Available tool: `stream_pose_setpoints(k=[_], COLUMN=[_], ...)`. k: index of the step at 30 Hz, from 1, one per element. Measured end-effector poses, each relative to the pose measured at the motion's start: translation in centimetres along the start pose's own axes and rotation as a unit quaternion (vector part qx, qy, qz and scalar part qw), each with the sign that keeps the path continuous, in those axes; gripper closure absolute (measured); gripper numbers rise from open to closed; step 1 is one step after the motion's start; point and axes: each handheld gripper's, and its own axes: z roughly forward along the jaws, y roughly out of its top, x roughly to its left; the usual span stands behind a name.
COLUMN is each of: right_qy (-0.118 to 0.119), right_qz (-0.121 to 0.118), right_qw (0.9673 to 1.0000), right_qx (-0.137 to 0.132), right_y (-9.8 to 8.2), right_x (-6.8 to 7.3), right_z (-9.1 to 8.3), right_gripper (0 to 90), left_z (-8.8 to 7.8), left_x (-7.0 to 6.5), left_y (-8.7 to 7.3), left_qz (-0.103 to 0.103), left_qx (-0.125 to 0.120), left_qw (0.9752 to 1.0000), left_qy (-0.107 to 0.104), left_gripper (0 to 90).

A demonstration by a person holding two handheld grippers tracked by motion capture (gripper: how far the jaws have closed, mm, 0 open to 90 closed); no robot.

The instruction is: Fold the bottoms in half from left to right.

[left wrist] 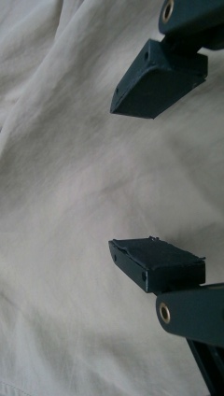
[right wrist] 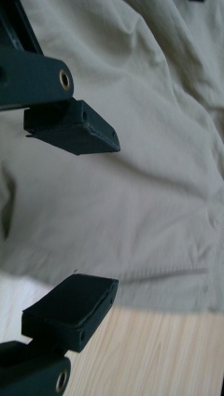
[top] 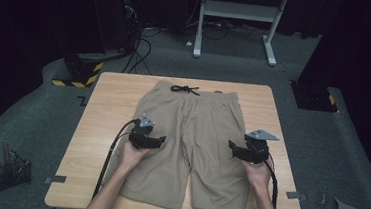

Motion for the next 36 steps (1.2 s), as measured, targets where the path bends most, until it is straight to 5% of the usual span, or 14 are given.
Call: stream_pose_setpoints(k=[14,26,36], right_qy=[0.017,0.005,0.002], right_qz=[-0.023,-0.04,-0.034], right_qw=[0.9987,0.9965,0.998], right_qx=[0.041,0.074,0.054], right_y=[0.3,-0.6,-1.4], right_x=[2.9,3.6,3.8], right_z=[4.8,6.0,5.9], right_gripper=[37.0,36.5,36.3], left_z=[1.3,1.3,1.0], left_x=[-0.1,-0.2,-0.5], left_y=[-0.4,-0.7,-1.0], left_qz=[0.008,0.005,0.0], left_qx=[0.014,0.004,0.004], left_qw=[0.9996,0.9996,0.9993], left_qy=[0.025,0.029,0.036], left_gripper=[29.6,29.4,29.0])
